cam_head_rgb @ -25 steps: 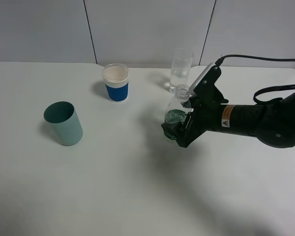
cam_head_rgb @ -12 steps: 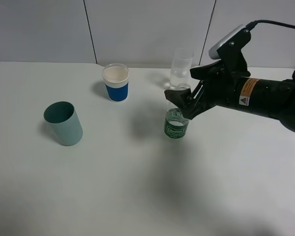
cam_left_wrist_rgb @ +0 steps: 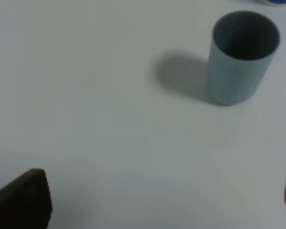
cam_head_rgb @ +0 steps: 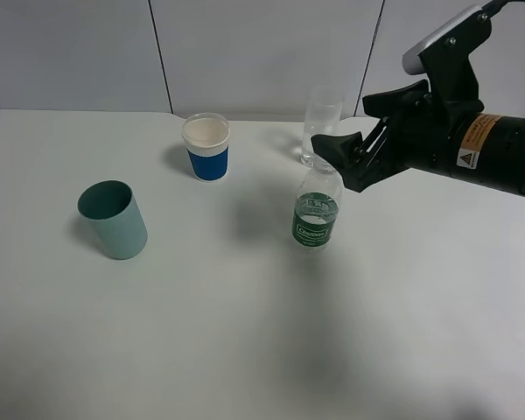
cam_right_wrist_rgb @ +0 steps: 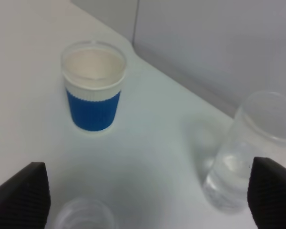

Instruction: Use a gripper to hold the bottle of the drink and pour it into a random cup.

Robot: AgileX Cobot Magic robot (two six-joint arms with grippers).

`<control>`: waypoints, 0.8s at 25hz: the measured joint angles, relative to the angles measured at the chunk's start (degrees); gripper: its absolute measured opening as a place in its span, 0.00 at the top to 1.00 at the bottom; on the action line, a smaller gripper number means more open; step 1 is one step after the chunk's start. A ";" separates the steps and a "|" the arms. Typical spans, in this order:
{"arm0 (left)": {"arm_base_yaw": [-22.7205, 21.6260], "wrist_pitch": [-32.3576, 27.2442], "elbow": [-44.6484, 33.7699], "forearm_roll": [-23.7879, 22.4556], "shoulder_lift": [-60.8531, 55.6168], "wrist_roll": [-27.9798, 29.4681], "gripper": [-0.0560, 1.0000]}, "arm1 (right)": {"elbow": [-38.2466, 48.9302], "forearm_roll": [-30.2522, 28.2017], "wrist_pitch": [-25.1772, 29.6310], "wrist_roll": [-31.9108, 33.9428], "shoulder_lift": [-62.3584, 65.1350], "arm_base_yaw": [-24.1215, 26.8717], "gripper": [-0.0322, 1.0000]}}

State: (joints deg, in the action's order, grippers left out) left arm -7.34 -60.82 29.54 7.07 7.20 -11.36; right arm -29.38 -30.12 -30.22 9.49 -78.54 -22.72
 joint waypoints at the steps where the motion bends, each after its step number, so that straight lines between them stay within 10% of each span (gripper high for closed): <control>1: 0.00 0.00 0.00 0.00 0.00 0.00 0.01 | 0.00 0.43 0.59 0.00 2.00 0.00 0.18; 20: 0.00 0.00 0.00 0.00 0.00 0.00 0.01 | 0.00 10.79 20.66 -8.46 23.63 5.47 0.18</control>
State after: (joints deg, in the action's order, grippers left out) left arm -7.34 -60.82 29.54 7.07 7.20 -11.36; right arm -29.38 -19.32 -9.55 1.03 -54.90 -17.25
